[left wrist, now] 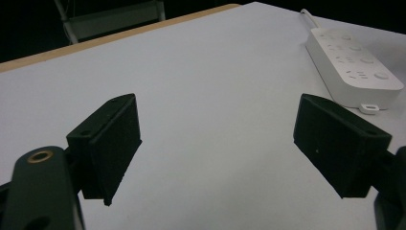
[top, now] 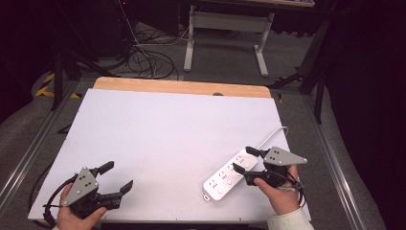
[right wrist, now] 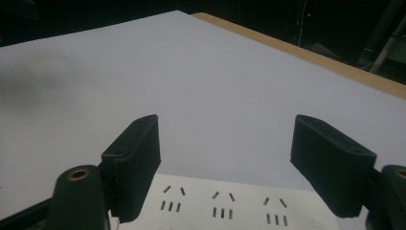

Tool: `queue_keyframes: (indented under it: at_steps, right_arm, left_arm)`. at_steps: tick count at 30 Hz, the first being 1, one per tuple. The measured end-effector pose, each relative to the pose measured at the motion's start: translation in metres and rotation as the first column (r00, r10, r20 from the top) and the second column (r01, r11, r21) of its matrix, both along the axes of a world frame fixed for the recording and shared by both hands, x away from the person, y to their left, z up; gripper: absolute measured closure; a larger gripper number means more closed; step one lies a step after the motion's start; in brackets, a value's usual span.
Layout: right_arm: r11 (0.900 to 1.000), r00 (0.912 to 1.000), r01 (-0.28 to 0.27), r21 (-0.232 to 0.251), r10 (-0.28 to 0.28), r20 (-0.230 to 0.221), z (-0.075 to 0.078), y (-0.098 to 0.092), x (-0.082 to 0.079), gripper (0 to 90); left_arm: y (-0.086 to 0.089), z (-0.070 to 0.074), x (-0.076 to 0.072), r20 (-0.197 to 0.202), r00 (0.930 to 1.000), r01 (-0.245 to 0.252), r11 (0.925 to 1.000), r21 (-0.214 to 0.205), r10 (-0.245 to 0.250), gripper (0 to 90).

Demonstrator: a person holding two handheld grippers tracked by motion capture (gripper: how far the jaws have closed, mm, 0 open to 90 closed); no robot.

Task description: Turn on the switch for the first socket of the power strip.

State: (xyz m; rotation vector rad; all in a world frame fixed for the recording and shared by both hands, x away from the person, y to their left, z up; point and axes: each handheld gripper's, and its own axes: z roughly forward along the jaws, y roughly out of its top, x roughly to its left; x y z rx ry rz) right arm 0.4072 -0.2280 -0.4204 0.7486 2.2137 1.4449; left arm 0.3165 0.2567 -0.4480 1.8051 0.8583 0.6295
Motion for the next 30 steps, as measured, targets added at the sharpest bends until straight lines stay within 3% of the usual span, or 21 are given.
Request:
queue_keyframes:
  at_steps: [5,11,16,18,19,24,28,30]
  right_arm:
    - [0.9998,0.9993,0.013,-0.015,-0.014,-0.035,-0.001,0.0,0.009,23.2]
    - [0.9989,0.9986,0.045,0.006,-0.045,-0.027,0.002,-0.002,0.012,22.7]
    - [0.9987,0.9988,0.037,-0.036,-0.039,-0.03,0.002,-0.006,0.014,36.7]
    - [0.9985,0.9982,0.035,-0.042,-0.037,-0.048,0.003,-0.007,0.014,46.0]
    - [0.9973,0.9974,0.021,-0.07,-0.026,-0.068,0.004,-0.006,0.014,51.6]
    - [0.9913,0.9951,0.014,-0.131,-0.027,-0.095,0.004,-0.003,0.018,55.0]
    - [0.9949,0.9884,0.026,-0.097,-0.04,-0.147,0.005,-0.004,0.021,66.7]
    - [0.992,0.9875,0.029,-0.123,-0.047,-0.15,0.006,-0.005,0.022,71.9]
  left_arm:
    - [0.0,0.0,0.0,0.001,1.0,0.0,1.0,0.0,0.0,17.0]
    - [0.001,0.0,0.001,0.0,1.0,0.001,1.0,0.002,-0.001,17.0]
    - [0.001,0.0,0.001,0.001,1.0,0.0,1.0,0.003,0.0,17.0]
    - [0.001,0.0,0.001,0.001,1.0,-0.001,1.0,0.003,0.001,17.0]
    - [0.001,0.0,0.001,0.0,1.0,-0.001,1.0,0.005,0.001,17.0]
    - [0.001,-0.001,0.001,-0.001,1.0,0.001,1.0,0.009,-0.001,17.0]
    - [0.0,-0.001,0.001,-0.008,1.0,0.0,1.0,0.001,0.0,17.0]
    - [0.0,-0.002,0.001,-0.009,1.0,0.0,1.0,-0.001,0.0,17.0]
